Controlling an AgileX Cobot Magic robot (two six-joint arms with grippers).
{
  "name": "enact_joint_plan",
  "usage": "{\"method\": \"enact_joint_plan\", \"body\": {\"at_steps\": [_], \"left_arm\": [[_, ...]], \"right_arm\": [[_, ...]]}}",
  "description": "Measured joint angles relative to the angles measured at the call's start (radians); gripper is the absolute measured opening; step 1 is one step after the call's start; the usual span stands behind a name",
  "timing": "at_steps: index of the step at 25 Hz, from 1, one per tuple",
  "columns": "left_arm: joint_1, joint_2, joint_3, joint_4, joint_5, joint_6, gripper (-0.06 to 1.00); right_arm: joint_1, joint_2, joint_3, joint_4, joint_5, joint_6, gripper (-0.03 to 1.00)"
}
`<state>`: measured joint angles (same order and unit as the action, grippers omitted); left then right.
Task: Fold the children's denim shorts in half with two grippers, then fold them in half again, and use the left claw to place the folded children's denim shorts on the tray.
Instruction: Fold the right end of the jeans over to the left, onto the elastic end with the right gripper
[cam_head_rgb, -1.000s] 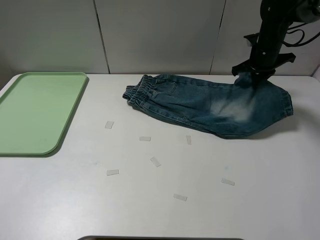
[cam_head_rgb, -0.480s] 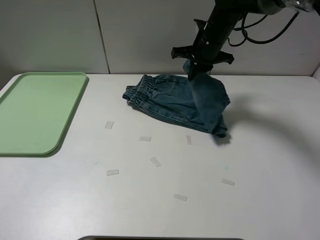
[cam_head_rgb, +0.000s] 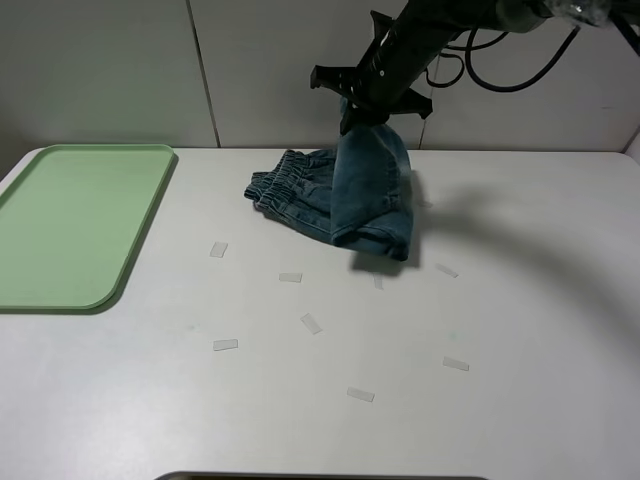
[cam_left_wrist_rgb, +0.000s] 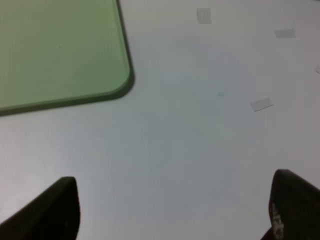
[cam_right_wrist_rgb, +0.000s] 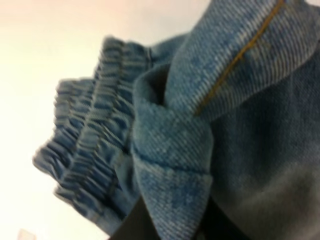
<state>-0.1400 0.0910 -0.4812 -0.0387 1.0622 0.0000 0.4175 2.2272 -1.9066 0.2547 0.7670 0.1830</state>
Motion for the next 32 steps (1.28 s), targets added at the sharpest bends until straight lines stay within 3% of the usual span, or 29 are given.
{"method": "enact_joint_plan", "body": {"at_steps": [9,16,28,32], "left_arm": [[0.000,0.000,0.000,0.000,0.000,0.000,0.76],[0.000,0.000,0.000,0.000,0.000,0.000,0.76],[0.000,0.000,0.000,0.000,0.000,0.000,0.76],[0.000,0.000,0.000,0.000,0.000,0.000,0.76]], "right_arm": [[0.018,0.053,0.001,0.044,-0.139,0.002,0.02],[0.047,0.072,0.001,0.155,-0.295,0.002,0.02],[0.058,0.108,0.001,0.158,-0.309,-0.003,0.02],[0.059,0.110,0.001,0.157,-0.300,-0.089,0.02]]}}
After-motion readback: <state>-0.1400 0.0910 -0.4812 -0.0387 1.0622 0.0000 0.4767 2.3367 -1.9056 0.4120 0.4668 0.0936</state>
